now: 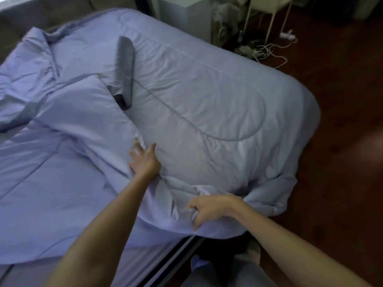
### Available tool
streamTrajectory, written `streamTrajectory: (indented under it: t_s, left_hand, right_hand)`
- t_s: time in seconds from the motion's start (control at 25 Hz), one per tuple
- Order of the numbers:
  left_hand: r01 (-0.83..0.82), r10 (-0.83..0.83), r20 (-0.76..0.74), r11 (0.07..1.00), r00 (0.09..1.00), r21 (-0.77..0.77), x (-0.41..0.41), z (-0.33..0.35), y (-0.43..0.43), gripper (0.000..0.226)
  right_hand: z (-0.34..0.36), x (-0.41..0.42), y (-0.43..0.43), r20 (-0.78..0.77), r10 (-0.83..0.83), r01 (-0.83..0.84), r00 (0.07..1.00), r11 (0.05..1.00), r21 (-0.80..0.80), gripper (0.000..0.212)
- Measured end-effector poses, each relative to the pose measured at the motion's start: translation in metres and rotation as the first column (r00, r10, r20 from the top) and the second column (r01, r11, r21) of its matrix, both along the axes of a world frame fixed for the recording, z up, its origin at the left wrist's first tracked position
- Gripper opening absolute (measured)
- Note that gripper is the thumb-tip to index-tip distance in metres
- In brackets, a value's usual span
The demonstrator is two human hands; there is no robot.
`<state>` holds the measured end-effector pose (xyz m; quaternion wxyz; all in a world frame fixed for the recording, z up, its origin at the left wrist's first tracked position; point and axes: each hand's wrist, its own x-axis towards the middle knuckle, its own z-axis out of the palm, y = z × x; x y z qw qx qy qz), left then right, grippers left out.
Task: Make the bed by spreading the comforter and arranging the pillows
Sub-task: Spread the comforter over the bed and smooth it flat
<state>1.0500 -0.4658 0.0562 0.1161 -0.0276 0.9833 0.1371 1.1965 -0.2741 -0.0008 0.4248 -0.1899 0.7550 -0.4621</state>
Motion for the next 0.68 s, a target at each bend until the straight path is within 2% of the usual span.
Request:
streamTrajectory:
  t_s: [0.04, 0.12, 0.24, 0.36, 0.44, 0.6, 0.68]
  left_hand:
    - [-0.018, 0.017, -0.015, 0.999, 1.0, -0.032, 0.002, 0.003, -0.009, 0.055]
    - [-0.111, 0.11, -0.018, 0.993, 0.994, -0.028, 0.001, 0.013, -0.036, 0.058]
    - [-0.231, 0.244, 0.059, 0.957, 0.968, -0.173, 0.02, 0.04, -0.082, 0.045]
    - [-0.372, 0.363, -0.082, 0.912, 0.928, -0.172, 0.081, 0.061, -0.129, 0.039]
    - [-0.5, 0.477, -0.163, 0.851, 0.864, -0.159, 0.135, 0.08, -0.156, 0.036]
    - [-0.627, 0.624, -0.098, 0.74, 0.775, -0.244, 0.267, 0.105, -0.205, 0.039]
    - [-0.729, 0.735, -0.077, 0.646, 0.674, -0.226, 0.341, 0.1, -0.226, 0.046]
  right_hand:
    - [-0.004, 0.011, 0.002, 0.02, 0.063, -0.064, 0.998, 0.997, 0.047, 0.025]
    - [-0.01, 0.027, 0.009, 0.093, 0.179, -0.189, 0.979, 0.975, 0.114, 0.035]
    - [-0.011, 0.04, 0.015, 0.137, 0.245, -0.264, 0.96, 0.953, 0.148, 0.038]
    - [-0.015, 0.052, 0.007, 0.017, 0.294, -0.292, 0.956, 0.939, 0.183, 0.046]
    - [-0.026, 0.065, -0.002, -0.093, 0.314, -0.286, 0.945, 0.93, 0.232, 0.044]
    - [-0.058, 0.097, -0.023, -0.279, 0.291, -0.205, 0.915, 0.932, 0.298, 0.036]
    - [-0.075, 0.11, -0.042, -0.328, 0.37, -0.268, 0.869, 0.91, 0.317, 0.029]
